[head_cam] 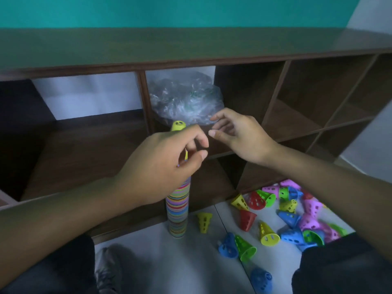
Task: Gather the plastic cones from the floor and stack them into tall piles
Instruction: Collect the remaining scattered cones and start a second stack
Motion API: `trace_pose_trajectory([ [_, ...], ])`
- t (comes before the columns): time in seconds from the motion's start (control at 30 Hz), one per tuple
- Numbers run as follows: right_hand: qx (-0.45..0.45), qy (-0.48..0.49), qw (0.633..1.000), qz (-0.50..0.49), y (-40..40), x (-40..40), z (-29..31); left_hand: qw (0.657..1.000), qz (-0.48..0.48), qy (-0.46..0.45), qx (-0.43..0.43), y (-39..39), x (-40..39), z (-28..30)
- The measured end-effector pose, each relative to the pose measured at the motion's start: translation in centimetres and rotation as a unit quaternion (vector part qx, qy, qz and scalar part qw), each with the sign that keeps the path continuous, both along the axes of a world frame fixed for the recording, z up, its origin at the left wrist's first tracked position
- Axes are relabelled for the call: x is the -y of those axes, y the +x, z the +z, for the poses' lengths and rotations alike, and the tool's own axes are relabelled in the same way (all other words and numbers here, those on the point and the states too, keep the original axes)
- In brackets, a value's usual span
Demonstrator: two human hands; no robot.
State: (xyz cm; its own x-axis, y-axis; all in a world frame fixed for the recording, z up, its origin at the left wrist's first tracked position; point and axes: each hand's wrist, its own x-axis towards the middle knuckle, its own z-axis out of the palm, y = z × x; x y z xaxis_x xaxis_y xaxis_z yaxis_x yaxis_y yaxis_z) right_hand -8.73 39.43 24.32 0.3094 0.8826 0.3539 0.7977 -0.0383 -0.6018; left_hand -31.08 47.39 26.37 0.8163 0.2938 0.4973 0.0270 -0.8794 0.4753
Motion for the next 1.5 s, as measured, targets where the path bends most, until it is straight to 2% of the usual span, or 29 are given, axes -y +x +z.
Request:
trace_pose_trajectory([
  [0.27, 0.020, -0.158, 0.986, -0.049, 5.6, 9.8, -4.0, 0.993, -0.086, 0.009, -0.076, 4.7, 5.7, -6.5],
  [0.53, 0.017, -0.264, 0.961, -0.084, 10.7, 18.6, -11.0, 0.974, -0.080, -0.048, -0.207, 8.8, 9.1, -17.1],
  [0.6, 0.023, -0.289, 0.953, -0.084, 11.7, 20.3, -13.3, 0.960, -0.089, -0.040, -0.261, 9.7, 9.7, -20.1],
  [0.73, -0.010, -0.340, 0.936, -0.085, 12.7, 23.2, -17.5, 0.909, -0.071, -0.029, -0.409, 11.0, 10.8, -27.2],
  [0.87, -0.050, -0.374, 0.919, -0.111, 13.9, 25.1, -22.1, 0.878, -0.036, -0.055, -0.473, 11.8, 12.3, -33.5],
  [1.03, -0.047, -0.432, 0.884, -0.174, 16.1, 27.1, -28.3, 0.863, -0.015, -0.076, -0.499, 13.8, 13.7, -37.8],
  [1.23, -0.070, -0.454, 0.850, -0.259, 18.3, 30.2, -35.2, 0.852, 0.024, -0.113, -0.512, 15.0, 16.9, -40.8],
  [1.37, -0.059, -0.459, 0.831, -0.307, 19.0, 31.6, -37.4, 0.859, 0.048, -0.085, -0.503, 15.1, 19.4, -41.8],
  [1.5, -0.064, -0.452, 0.824, -0.334, 19.0, 32.4, -38.6, 0.878, 0.069, -0.016, -0.474, 15.4, 19.9, -43.0],
])
